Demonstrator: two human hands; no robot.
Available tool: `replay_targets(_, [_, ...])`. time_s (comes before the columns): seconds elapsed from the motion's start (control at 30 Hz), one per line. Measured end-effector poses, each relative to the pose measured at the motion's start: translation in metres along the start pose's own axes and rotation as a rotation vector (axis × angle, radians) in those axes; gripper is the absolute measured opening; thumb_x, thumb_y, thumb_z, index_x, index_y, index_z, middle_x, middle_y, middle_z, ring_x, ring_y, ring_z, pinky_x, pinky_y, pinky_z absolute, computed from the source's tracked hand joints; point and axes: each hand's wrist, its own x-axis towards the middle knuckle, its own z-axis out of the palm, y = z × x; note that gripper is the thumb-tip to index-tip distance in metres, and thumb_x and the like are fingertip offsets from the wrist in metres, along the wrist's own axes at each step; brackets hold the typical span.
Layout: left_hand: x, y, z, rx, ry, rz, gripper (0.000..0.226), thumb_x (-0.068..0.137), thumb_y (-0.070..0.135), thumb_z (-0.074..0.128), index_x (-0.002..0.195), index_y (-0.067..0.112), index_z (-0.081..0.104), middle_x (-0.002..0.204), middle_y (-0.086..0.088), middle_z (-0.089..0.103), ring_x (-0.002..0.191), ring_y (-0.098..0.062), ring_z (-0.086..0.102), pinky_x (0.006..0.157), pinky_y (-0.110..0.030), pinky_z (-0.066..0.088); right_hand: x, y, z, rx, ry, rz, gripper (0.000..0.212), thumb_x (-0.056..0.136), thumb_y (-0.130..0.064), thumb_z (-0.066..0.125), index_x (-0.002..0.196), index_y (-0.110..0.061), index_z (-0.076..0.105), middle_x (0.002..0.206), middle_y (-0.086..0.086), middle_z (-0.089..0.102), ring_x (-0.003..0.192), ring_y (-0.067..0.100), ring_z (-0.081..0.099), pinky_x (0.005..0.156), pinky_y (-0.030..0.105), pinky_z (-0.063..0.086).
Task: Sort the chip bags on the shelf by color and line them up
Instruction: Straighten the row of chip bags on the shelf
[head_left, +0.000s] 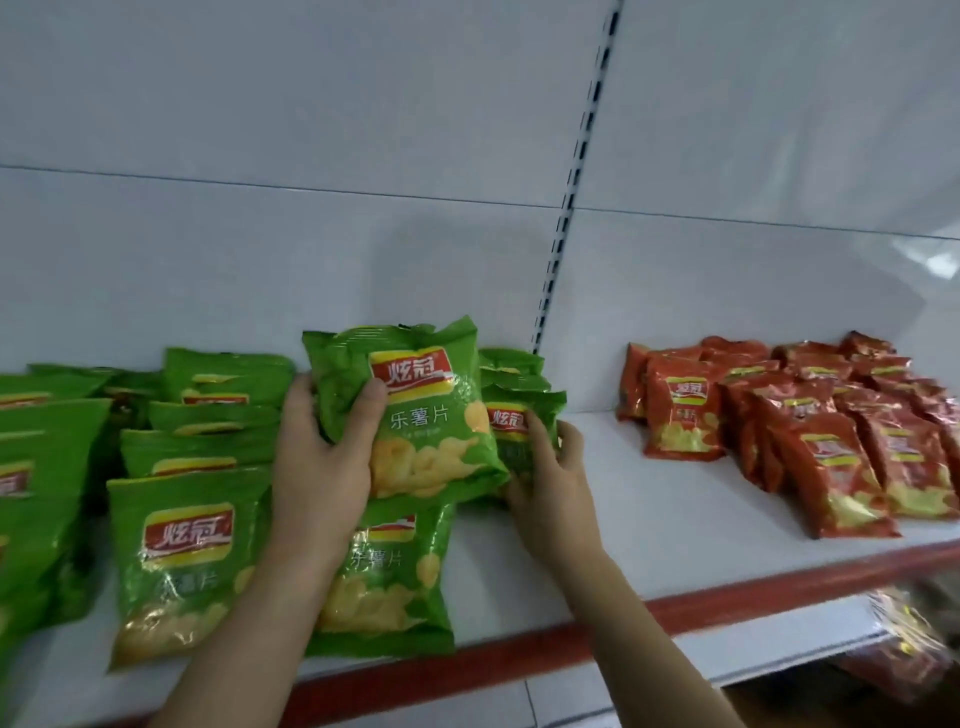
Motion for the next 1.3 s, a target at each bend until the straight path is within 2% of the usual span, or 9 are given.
replay_targets(0.23, [-0.031, 0.002, 0.016, 0.103, 0.148, 0.010, 0.043, 0.090, 0.065, 0.069, 0.129, 0.053, 0.057, 0.121, 0.023, 0.072, 0.109, -0.002, 0.071, 0.096, -0.045, 0.058, 0.018, 0.020, 0.012, -0.305, -0.128, -0.083, 0.091, 0.084, -0.069, 0.025, 0.167, -0.031, 0.022, 0.171, 0.023, 0.016, 0.154, 0.046, 0.024, 0.116, 0.062, 0.037])
replay_targets(0.37, [-0.051, 0.003, 0.028, 0.156, 0.189, -0.004, 0.030, 0.091, 0.058, 0.067, 0.118, 0.058, 0.053, 0.111, 0.031, 0.067, 0.094, 0.022, 0.062, 0.081, -0.020, 0.049, 0.017, 0.030, 0.013, -0.293, -0.183, -0.123, 0.092, 0.090, -0.078, 0.028, 0.168, -0.038, 0.001, 0.174, 0.022, -0.001, 0.158, 0.047, 0.012, 0.120, 0.061, 0.031])
replay_targets(0.47, [-0.056, 0.003, 0.029, 0.185, 0.202, 0.003, 0.039, 0.091, 0.059, 0.069, 0.128, 0.054, 0.055, 0.120, 0.026, 0.069, 0.107, 0.013, 0.065, 0.089, -0.026, 0.051, 0.017, 0.026, 0.008, -0.209, -0.144, -0.164, 0.092, 0.091, -0.073, 0.041, 0.168, -0.037, 0.007, 0.173, 0.025, -0.002, 0.157, 0.051, 0.012, 0.119, 0.063, 0.031])
replay_targets(0.6, [-0.060, 0.004, 0.030, 0.214, 0.212, 0.043, 0.053, 0.090, 0.061, 0.068, 0.138, 0.042, 0.054, 0.125, 0.021, 0.069, 0.109, 0.008, 0.065, 0.089, -0.027, 0.051, 0.014, 0.021, -0.012, -0.012, 0.063, -0.171, 0.067, 0.102, -0.056, 0.050, 0.163, -0.030, 0.036, 0.170, 0.024, 0.020, 0.155, 0.047, 0.025, 0.118, 0.063, 0.038])
replay_targets(0.73, [-0.064, 0.008, 0.042, 0.202, 0.152, 0.030, 0.042, 0.091, 0.055, 0.069, 0.128, 0.047, 0.052, 0.112, 0.025, 0.069, 0.095, 0.017, 0.066, 0.077, -0.019, 0.050, -0.003, -0.003, -0.058, 0.454, 0.038, -0.086, 0.059, 0.101, -0.064, 0.043, 0.152, -0.035, 0.052, 0.139, -0.012, 0.062, 0.130, 0.014, 0.057, 0.104, 0.049, 0.054])
replay_targets(0.87, [-0.067, 0.003, 0.055, 0.199, 0.096, 0.026, 0.060, 0.088, 0.060, 0.072, 0.140, 0.037, 0.054, 0.122, 0.018, 0.072, 0.106, 0.000, 0.071, 0.089, -0.036, 0.061, -0.025, -0.030, -0.092, 0.639, -0.247, -0.202, 0.080, 0.091, -0.063, 0.068, 0.160, -0.057, 0.026, 0.125, -0.012, 0.068, 0.105, 0.010, 0.070, 0.086, 0.033, 0.062])
replay_targets(0.97, [-0.069, 0.006, 0.059, 0.234, 0.086, 0.025, 0.082, 0.082, 0.080, 0.064, 0.147, 0.031, 0.050, 0.133, 0.014, 0.068, 0.117, -0.006, 0.067, 0.101, -0.046, 0.058, -0.033, -0.026, -0.090, 0.436, -0.099, -0.370, 0.084, 0.096, -0.031, 0.077, 0.162, -0.050, 0.028, 0.127, -0.021, 0.058, 0.101, 0.005, 0.065, 0.079, 0.018, 0.055])
replay_targets(1.13, [-0.068, 0.008, 0.042, 0.163, 0.149, 0.022, 0.046, 0.095, 0.055, 0.067, 0.134, 0.033, 0.056, 0.117, 0.011, 0.073, 0.085, -0.009, 0.077, 0.057, -0.037, 0.064, -0.024, 0.016, -0.087, 0.298, 0.105, -0.114, 0.075, 0.101, -0.019, 0.069, 0.162, -0.042, 0.033, 0.135, -0.009, 0.050, 0.104, 0.005, 0.059, 0.083, 0.026, 0.055])
replay_targets(1.3, [-0.066, -0.001, 0.020, 0.212, 0.221, 0.050, 0.041, 0.093, 0.075, 0.058, 0.123, 0.047, 0.057, 0.115, 0.011, 0.074, 0.095, -0.025, 0.077, 0.073, -0.057, 0.064, -0.030, 0.018, -0.052, 0.241, -0.022, -0.135, 0.078, 0.100, -0.024, 0.070, 0.164, -0.040, 0.028, 0.132, -0.009, 0.043, 0.104, 0.003, 0.055, 0.091, 0.039, 0.059])
